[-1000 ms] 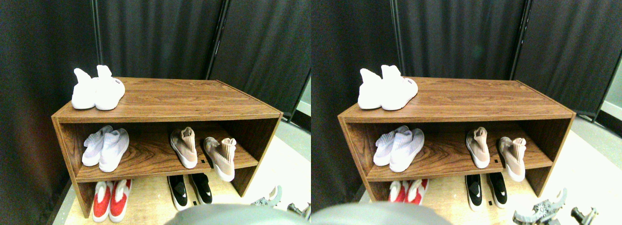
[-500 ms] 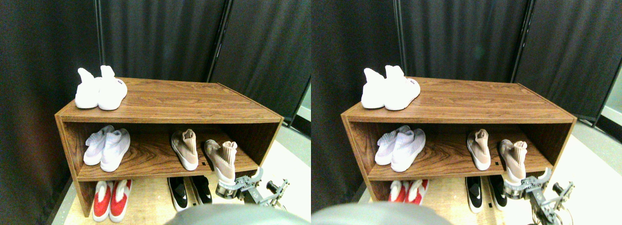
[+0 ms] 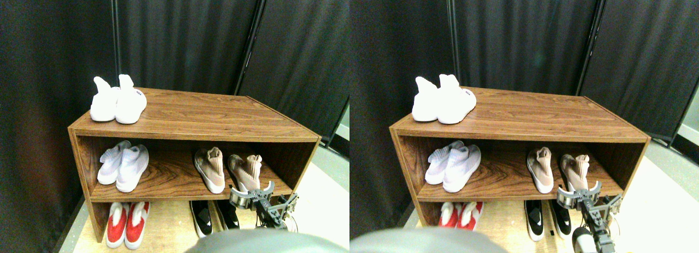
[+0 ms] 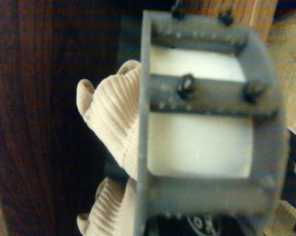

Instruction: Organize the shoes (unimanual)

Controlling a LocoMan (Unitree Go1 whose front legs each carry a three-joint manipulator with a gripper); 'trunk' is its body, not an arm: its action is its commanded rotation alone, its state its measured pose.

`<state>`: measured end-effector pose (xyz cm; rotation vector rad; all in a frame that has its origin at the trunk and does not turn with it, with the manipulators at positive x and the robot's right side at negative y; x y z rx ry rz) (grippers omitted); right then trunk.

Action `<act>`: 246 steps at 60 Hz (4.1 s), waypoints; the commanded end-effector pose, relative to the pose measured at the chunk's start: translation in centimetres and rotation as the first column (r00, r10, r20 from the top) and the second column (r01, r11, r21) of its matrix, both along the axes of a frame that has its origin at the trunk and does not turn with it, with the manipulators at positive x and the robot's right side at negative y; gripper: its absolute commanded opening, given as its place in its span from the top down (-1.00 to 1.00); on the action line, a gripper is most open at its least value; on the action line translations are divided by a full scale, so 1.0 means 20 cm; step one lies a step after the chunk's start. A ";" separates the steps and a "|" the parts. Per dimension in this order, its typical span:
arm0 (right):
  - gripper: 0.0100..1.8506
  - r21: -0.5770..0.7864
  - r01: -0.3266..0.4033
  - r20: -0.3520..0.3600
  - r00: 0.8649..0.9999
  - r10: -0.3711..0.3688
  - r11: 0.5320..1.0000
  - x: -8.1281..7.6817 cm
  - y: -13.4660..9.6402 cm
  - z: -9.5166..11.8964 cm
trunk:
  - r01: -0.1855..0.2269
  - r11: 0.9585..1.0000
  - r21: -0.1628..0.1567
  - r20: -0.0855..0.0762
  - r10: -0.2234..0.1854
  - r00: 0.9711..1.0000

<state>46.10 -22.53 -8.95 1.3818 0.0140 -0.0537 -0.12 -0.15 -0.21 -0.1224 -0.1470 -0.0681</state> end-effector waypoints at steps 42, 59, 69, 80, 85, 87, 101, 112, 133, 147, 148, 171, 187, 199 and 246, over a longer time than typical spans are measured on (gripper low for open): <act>-0.46 -0.033 -0.056 0.048 0.997 0.058 0.998 -0.09 0.01 0.06 | -0.004 1.000 -0.001 -0.005 0.004 1.000; -0.55 -0.108 -0.105 0.127 0.985 0.119 0.988 -0.30 -0.06 0.13 | 0.006 1.000 0.003 -0.004 -0.006 1.000; 0.24 -0.130 -0.032 0.190 0.980 0.057 0.991 -0.39 -0.14 0.17 | 0.019 1.000 0.015 -0.006 -0.019 1.000; 0.94 -0.123 0.129 0.244 0.965 -0.096 0.984 -0.38 -0.23 0.23 | 0.019 1.000 0.016 -0.010 -0.019 1.000; 0.94 -0.140 0.147 0.271 0.957 -0.105 0.979 -0.38 -0.26 0.24 | 0.017 1.000 0.014 -0.011 -0.017 1.000; 0.94 -0.174 0.182 0.286 0.950 -0.127 0.968 -0.36 -0.29 0.26 | 0.017 1.000 0.014 -0.011 -0.017 1.000; 0.94 -0.192 0.207 0.264 0.952 -0.153 0.959 -0.18 -0.39 0.26 | 0.011 1.000 0.012 -0.016 -0.011 1.000; 0.94 -0.154 0.216 0.242 0.954 -0.175 0.964 -0.01 -0.45 0.22 | 0.003 1.000 0.011 -0.020 -0.002 1.000; 0.94 -0.121 0.242 0.185 0.958 -0.218 0.963 0.12 -0.43 0.10 | -0.021 1.000 -0.004 -0.026 0.021 0.999; 0.94 -0.096 0.213 0.153 0.969 -0.197 0.972 0.16 -0.33 0.08 | -0.049 0.999 -0.024 -0.024 0.049 0.999; 0.94 -0.094 0.208 0.153 0.969 -0.192 0.974 0.16 -0.32 0.07 | -0.051 0.998 -0.025 -0.024 0.050 0.998; 0.94 -0.098 0.182 0.136 0.976 -0.168 0.978 0.21 -0.21 0.05 | -0.072 0.997 -0.040 -0.025 0.071 0.997; 0.94 -0.068 0.204 0.145 0.971 -0.192 0.977 0.21 -0.15 0.05 | -0.072 0.997 -0.039 -0.027 0.071 0.997; 0.94 -0.041 0.191 0.149 0.972 -0.183 0.981 0.21 -0.12 0.04 | -0.077 0.996 -0.043 -0.027 0.076 0.997; 0.94 -0.048 0.218 0.191 0.960 -0.205 0.975 0.17 -0.20 0.09 | -0.052 0.998 -0.030 -0.022 0.051 0.998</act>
